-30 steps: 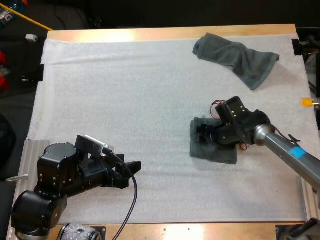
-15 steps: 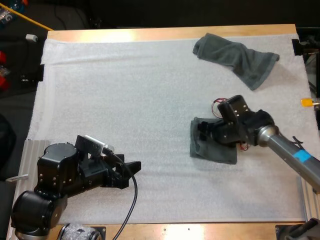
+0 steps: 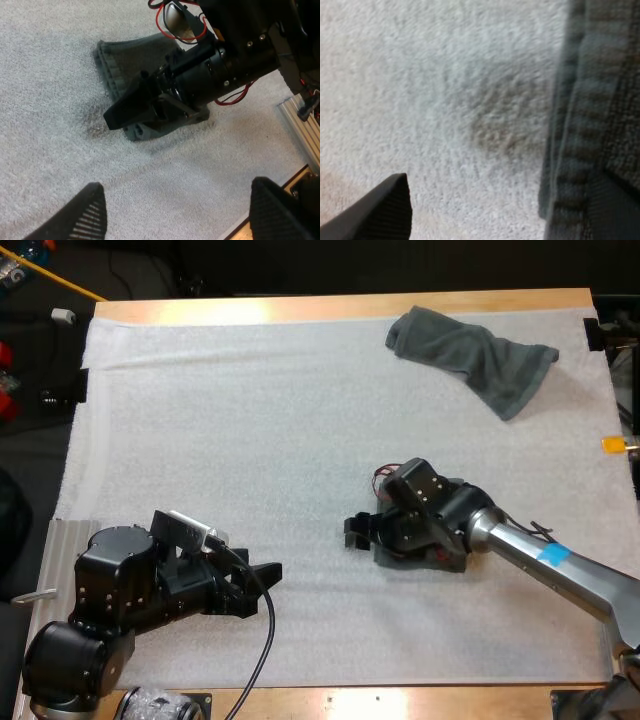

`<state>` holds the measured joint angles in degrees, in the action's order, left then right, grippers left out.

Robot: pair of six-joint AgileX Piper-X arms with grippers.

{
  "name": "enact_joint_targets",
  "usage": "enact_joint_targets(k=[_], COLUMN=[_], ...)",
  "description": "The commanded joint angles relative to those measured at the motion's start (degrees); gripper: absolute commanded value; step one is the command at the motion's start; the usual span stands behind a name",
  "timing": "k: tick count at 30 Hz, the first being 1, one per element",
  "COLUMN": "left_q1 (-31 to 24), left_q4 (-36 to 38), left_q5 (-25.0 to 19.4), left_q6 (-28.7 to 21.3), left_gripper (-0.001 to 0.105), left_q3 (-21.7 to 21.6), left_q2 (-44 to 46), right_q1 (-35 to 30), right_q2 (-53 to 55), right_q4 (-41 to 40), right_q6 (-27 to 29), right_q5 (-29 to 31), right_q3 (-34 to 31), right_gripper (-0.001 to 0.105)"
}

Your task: Pick towel from pile, fold and stack

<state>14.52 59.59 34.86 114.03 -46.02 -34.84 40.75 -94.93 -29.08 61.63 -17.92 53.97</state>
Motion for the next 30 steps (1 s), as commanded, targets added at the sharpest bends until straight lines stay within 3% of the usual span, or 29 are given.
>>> enact_joint_targets(k=[1,5,12,20,30], left_q1=[-0.05,-0.05,-0.05,-0.05,-0.05], left_q4=[-0.22,-0.22,-0.22,-0.22,-0.22], left_q5=[-0.37,-0.37,-0.37,-0.37,-0.8], left_q6=[0.07,0.07,-1.07,-1.21,-1.65], left_gripper=[0.06,0.06,0.06,0.06,0.06], left_q3=[-0.2,-0.2,-0.2,-0.2,-0.2], left_q2=[-0.15,-0.15,-0.15,-0.15,-0.15], right_q1=[0.19,0.08,0.08,0.08,0.08], right_q2=[0.25,1.28,8.93,21.26,37.42], right_q4=[0.59,-0.6,-5.31,-14.77,-25.68], right_q6=[-0.38,0.11,2.44,6.3,7.19], right_q5=[-1.08,-1.43,4.17,9.24,10.75], right_q3=[0.31,0.31,0.31,0.31,0.31], right_gripper=[0.071,0.071,0.071,0.071,0.071])
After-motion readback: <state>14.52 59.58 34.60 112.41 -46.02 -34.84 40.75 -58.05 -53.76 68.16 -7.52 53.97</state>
